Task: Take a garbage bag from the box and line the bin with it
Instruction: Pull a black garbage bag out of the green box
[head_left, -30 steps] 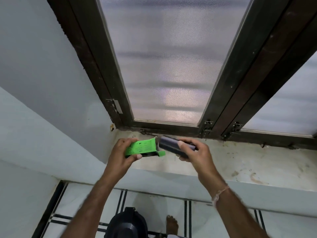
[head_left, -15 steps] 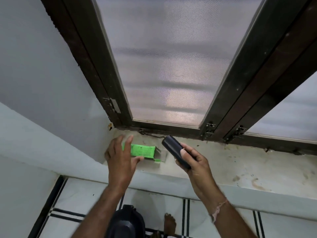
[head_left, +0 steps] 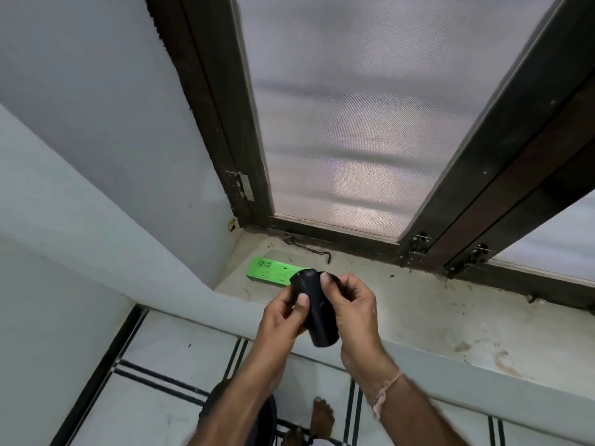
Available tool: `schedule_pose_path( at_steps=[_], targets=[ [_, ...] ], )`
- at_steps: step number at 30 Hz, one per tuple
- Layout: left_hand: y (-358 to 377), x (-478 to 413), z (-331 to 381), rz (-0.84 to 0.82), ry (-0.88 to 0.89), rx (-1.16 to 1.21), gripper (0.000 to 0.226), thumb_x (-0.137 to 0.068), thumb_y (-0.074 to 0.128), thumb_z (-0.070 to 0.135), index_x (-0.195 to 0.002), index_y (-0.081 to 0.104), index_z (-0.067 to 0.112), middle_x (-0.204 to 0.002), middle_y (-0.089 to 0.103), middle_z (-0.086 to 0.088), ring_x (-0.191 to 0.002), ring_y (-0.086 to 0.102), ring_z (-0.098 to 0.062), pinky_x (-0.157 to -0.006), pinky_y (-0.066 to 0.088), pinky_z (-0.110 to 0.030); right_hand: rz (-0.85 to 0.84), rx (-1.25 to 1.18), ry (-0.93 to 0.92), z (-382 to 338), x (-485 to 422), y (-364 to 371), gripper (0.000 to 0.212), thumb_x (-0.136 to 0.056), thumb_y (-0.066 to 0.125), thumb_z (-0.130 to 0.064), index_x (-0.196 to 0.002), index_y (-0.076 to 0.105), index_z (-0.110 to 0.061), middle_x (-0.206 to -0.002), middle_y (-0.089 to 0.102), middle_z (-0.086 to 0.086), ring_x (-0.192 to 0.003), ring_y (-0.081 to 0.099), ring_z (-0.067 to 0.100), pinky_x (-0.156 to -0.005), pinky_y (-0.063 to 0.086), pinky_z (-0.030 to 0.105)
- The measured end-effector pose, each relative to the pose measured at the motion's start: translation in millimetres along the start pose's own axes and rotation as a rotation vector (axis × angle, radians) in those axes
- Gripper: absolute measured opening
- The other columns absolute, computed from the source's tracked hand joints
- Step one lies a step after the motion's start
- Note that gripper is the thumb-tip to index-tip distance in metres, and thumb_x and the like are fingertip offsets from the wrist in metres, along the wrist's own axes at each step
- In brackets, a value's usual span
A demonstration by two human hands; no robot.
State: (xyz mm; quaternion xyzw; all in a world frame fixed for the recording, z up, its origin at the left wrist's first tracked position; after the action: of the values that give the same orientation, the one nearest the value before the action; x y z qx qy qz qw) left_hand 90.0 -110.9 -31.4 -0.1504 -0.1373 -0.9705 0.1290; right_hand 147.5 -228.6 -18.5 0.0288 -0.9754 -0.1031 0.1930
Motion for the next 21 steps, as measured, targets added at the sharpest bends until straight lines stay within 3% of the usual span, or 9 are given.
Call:
schedule_pose_path(
  at_steps=[3, 5, 7, 10, 13, 15, 18, 21],
  targets=[
    [7, 8, -5, 0.002, -0.071, 0.041, 0.055, -0.095, 0.055, 0.065, -0.138, 0.063, 0.031, -0.130, 0.074, -0.007, -0.122, 0.069, -0.024, -0.095, 0.060, -0.043, 0.018, -0.017, 0.062, 3, 2, 2, 0.027, -0.100, 0.068, -0.026, -0.095, 0.065, 0.000, -0.087, 0.065, 0.028, -0.081, 0.061, 0.025, -0.076, 0.057, 0.045],
    [10, 8, -6, 0.091, -0.126, 0.109, 0.075, -0.077, 0.070, 0.075, -0.133, 0.066, 0.025, -0.125, 0.076, -0.009, -0.117, 0.072, -0.026, -0.093, 0.061, -0.045, 0.051, -0.025, 0.091, 5, 3, 4, 0.024, -0.103, 0.065, -0.028, -0.099, 0.067, -0.004, -0.092, 0.071, 0.026, -0.084, 0.064, 0.025, -0.080, 0.058, 0.046],
    [7, 8, -9, 0.186, -0.173, 0.193, 0.074, -0.074, 0.081, 0.064, -0.128, 0.068, 0.015, -0.120, 0.077, -0.015, -0.113, 0.074, -0.031, -0.094, 0.060, -0.047, 0.090, -0.026, 0.103, 5, 2, 4, 0.025, -0.105, 0.061, -0.028, -0.103, 0.065, -0.004, -0.093, 0.072, 0.017, -0.084, 0.065, 0.022, -0.078, 0.057, 0.040],
    [-2, 8, -12, 0.207, -0.211, 0.241, 0.059, -0.083, 0.081, 0.049, -0.126, 0.071, 0.009, -0.118, 0.078, -0.018, -0.112, 0.074, -0.034, -0.099, 0.058, -0.047, 0.138, -0.084, 0.127, 6, -1, 2, 0.023, -0.109, 0.054, -0.021, -0.111, 0.059, 0.002, -0.098, 0.068, 0.017, -0.088, 0.063, 0.026, -0.079, 0.054, 0.041],
    [-5, 12, -16, 0.171, -0.240, 0.282, 0.062, -0.080, 0.082, 0.044, -0.126, 0.071, 0.004, -0.119, 0.076, -0.022, -0.116, 0.071, -0.041, -0.105, 0.054, -0.053, 0.194, -0.061, 0.110, 2, -2, -1, 0.015, -0.112, 0.045, -0.015, -0.107, 0.059, -0.010, -0.091, 0.058, 0.012, -0.081, 0.055, 0.022, -0.069, 0.048, 0.032],
    [-4, 15, -16, 0.158, -0.258, 0.298, 0.063, -0.076, 0.084, 0.043, -0.125, 0.071, 0.004, -0.121, 0.075, -0.025, -0.117, 0.070, -0.043, -0.105, 0.054, -0.055, 0.176, -0.049, 0.080, -3, -1, -1, 0.025, -0.113, 0.041, -0.016, -0.100, 0.063, -0.018, -0.080, 0.054, 0.003, -0.070, 0.051, 0.015, -0.062, 0.047, 0.027],
    [-9, 18, -11, 0.170, -0.250, 0.274, 0.064, -0.073, 0.085, 0.048, -0.121, 0.073, 0.008, -0.119, 0.076, -0.023, -0.107, 0.074, -0.037, -0.088, 0.061, -0.043, 0.080, 0.023, 0.045, -10, 2, 1, 0.031, -0.111, 0.044, -0.034, -0.099, 0.070, -0.021, -0.072, 0.054, -0.007, -0.065, 0.055, 0.007, -0.057, 0.050, 0.019],
    [-16, 22, -2, 0.164, -0.219, 0.274, 0.062, -0.078, 0.083, 0.051, -0.122, 0.072, 0.009, -0.117, 0.076, -0.023, -0.102, 0.075, -0.036, -0.081, 0.063, -0.040, -0.099, 0.239, -0.066, -19, 11, 9, 0.046, -0.086, 0.062, -0.070, -0.102, 0.075, -0.028, -0.077, 0.072, -0.023, -0.073, 0.069, -0.008, -0.064, 0.054, 0.013]
  ],
)
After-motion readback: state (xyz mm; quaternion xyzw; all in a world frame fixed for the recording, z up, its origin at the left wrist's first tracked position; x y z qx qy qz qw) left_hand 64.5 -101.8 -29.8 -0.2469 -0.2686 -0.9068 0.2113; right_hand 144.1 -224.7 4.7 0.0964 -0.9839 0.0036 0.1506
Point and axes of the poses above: each hand's wrist, its own x-axis away from the middle knuckle, its own y-axis out of the palm, z = x × y, the point moved 6 cm from there along -x, towards the middle knuckle
